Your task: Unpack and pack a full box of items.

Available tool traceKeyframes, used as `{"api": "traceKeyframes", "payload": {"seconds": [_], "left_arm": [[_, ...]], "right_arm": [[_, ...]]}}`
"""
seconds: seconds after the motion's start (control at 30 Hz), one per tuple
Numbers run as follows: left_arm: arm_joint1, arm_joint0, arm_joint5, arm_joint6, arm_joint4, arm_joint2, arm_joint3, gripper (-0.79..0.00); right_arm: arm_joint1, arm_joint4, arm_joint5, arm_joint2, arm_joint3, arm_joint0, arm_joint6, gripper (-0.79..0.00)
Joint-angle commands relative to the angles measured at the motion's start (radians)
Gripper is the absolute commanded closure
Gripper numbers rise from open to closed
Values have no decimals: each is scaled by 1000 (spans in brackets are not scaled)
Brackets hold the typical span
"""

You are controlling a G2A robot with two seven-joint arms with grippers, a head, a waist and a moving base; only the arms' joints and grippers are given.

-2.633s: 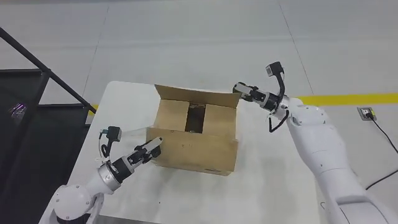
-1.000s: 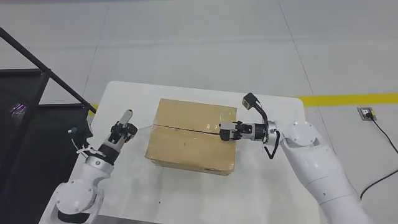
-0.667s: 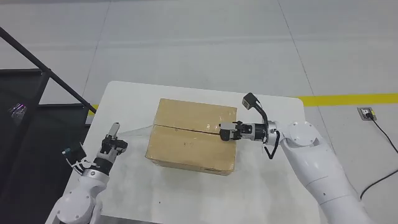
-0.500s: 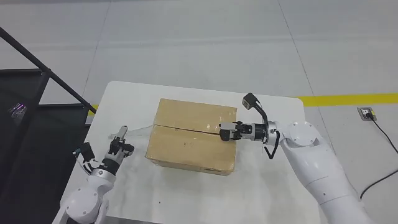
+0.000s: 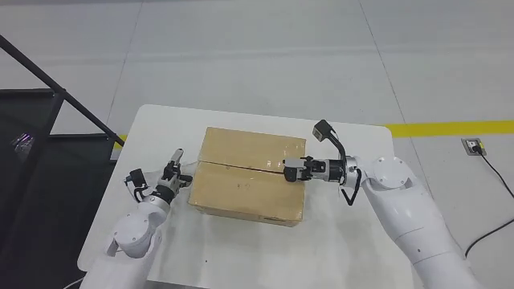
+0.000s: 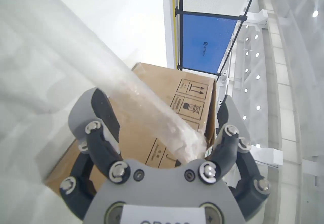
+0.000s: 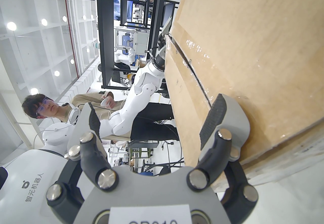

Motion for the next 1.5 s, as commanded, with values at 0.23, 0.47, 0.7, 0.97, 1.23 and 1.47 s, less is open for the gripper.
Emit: {"api": "traceKeyframes", "payload": {"seconds": [0.23, 0.47, 0.7, 0.97, 1.23, 1.47], "left_arm": [[-2, 19, -162, 89, 79, -45, -111, -785], [5, 96, -196, 138, 210, -96, -281, -785], [8, 135, -196, 110, 305, -111, -389, -785], [10, 157, -209, 37, 407, -99, -468, -785], [13, 153, -229, -66, 484, -76, -486, -785], [13, 120, -248, -142, 512, -53, -470, -785]], "right_arm": [[0, 0, 0, 0, 0, 0, 0, -785], [0, 0, 0, 0, 0, 0, 0, -785], [0, 0, 0, 0, 0, 0, 0, -785], [0, 0, 0, 0, 0, 0, 0, -785], [11, -58, -12, 22, -84, -42, -92, -785], [40, -147, 7, 90, -262, -146, -184, -785]]}}
